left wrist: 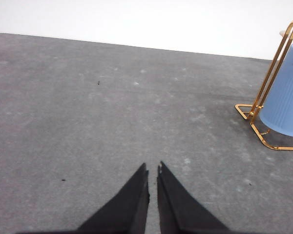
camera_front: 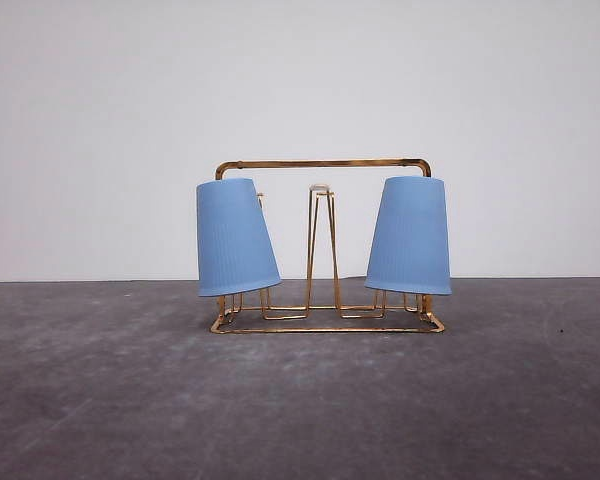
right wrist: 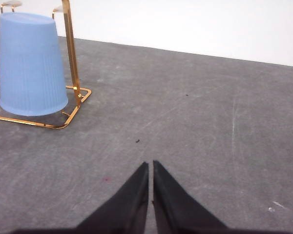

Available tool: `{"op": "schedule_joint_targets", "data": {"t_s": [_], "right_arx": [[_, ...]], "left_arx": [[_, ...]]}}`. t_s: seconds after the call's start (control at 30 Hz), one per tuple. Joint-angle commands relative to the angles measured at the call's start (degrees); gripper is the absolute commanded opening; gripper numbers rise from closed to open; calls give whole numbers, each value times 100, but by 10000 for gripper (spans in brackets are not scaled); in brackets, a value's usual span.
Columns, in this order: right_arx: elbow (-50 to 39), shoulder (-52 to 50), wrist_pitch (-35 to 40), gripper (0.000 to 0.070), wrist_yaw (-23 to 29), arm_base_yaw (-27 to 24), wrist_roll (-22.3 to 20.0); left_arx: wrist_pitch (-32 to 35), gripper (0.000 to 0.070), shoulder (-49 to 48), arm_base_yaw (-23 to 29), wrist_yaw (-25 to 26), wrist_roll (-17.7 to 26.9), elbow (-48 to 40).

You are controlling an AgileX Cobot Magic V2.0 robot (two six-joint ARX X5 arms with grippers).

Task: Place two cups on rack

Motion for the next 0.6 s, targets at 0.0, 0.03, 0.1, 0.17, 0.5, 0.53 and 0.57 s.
{"op": "schedule_joint_targets", "data": {"t_s": [0.0, 0.03, 0.1, 0.17, 0.5, 0.53, 0.57], "right_arx": [[-26, 0, 61, 14, 20, 2, -55], [-26, 0, 61, 14, 20, 2, -55], [-26, 0, 61, 14, 20, 2, -55], [-26, 0, 61, 14, 20, 2, -55], [-26, 0, 61, 14, 20, 2, -55], [-26, 0, 61, 14, 20, 2, -55], [-26, 0, 61, 14, 20, 2, -55]], "left_arx": [[-29, 15, -2, -4, 9, 2, -83], [-29, 15, -2, -4, 9, 1, -83], [-29, 15, -2, -4, 9, 2, -83], [-29, 15, -2, -4, 9, 2, -83], [-29, 15, -2, -4, 9, 2, -83], [-29, 15, -2, -4, 9, 2, -83], [-29, 15, -2, -4, 9, 2, -83]]}}
